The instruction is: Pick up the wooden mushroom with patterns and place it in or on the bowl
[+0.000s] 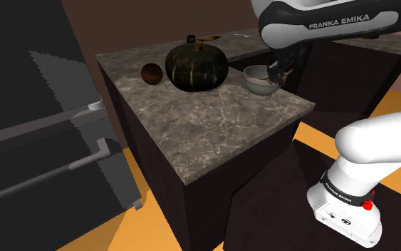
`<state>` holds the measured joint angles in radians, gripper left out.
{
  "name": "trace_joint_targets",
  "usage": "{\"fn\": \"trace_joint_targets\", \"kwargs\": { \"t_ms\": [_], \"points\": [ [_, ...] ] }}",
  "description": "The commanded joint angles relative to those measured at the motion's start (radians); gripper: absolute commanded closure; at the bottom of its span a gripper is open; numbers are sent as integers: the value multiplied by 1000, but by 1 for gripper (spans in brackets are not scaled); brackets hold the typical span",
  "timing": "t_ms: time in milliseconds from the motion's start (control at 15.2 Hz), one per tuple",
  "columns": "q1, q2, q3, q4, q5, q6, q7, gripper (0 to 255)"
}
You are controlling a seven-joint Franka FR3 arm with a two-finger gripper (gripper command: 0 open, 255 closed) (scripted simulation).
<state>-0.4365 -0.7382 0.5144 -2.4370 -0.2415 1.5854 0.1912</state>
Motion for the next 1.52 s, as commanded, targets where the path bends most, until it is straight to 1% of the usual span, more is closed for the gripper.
{"fn": "trace_joint_targets", "kwargs": {
  "t_ms": [0,462,528,1122,1452],
  "points": [
    [1,-5,-4,-24,-3,19,2,0],
    [1,-5,-4,-24,-3,19,2,0],
    [1,-5,-4,-24,-3,19,2,255],
    [1,-5,-4,-24,-3,19,2,255],
    [-7,-5,-15,39,-12,-36,-27,255]
  ]
}}
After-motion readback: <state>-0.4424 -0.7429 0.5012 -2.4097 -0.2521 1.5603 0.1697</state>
